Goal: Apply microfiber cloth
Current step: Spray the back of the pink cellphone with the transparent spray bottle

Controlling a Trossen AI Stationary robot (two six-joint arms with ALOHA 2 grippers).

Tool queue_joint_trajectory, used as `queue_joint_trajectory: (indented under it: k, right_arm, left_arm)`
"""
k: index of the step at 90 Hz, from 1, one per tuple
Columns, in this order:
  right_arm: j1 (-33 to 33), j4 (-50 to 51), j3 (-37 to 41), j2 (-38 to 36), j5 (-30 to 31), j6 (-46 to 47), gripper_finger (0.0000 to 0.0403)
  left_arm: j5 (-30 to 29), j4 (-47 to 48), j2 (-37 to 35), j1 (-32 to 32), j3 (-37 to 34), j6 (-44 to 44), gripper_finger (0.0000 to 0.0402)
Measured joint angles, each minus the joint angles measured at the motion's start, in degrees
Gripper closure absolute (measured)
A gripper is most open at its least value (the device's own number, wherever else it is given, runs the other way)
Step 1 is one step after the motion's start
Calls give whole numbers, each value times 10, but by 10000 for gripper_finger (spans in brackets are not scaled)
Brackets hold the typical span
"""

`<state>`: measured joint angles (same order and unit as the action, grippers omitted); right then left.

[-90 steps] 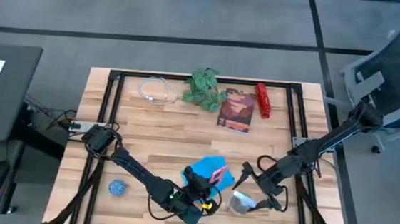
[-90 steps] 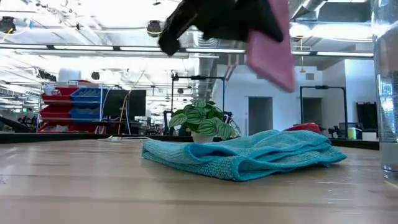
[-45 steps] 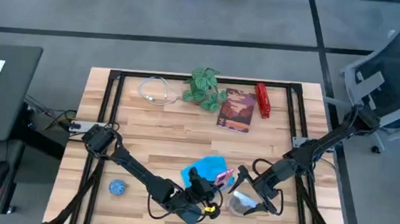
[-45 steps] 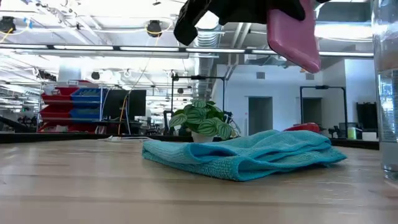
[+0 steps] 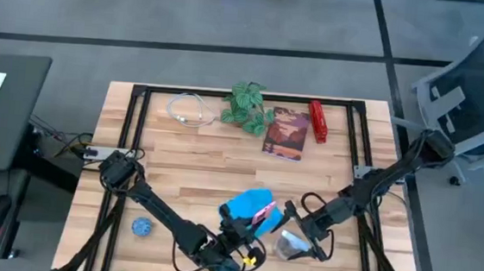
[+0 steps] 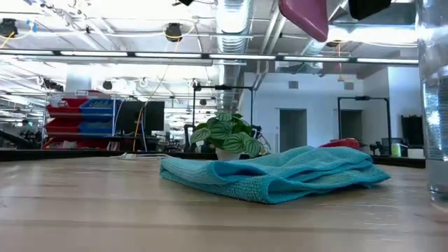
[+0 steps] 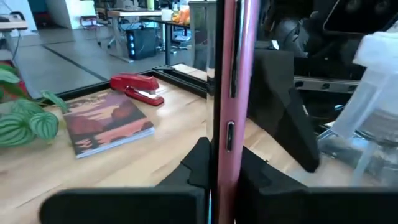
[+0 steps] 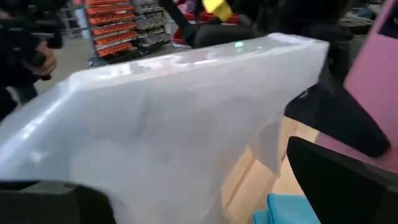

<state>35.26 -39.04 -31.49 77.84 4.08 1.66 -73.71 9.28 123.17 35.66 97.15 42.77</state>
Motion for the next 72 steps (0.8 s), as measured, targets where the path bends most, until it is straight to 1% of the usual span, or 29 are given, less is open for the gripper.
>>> queue_joint_trajectory:
  k: [6,13,23,41,52,72]
  right_arm:
    - [9,5,-8,3,21,-1,21]
    - [17,17,-18,3,25,-2,27]
    - [26,22,-21,3,48,-2,41]
    - [42,31,-21,3,108,1,69]
    - [45,35,-21,3,110,18,81]
    - [45,60,-21,2,112,40,91]
  left_arm:
    - [-9,11,0,3,1,12,391]
    - [-16,13,1,4,1,13,391]
    - [-18,14,1,4,1,13,391]
    - [-18,18,1,4,1,13,391]
    - [-18,18,1,4,1,13,391]
    - [-17,16,1,4,1,14,391]
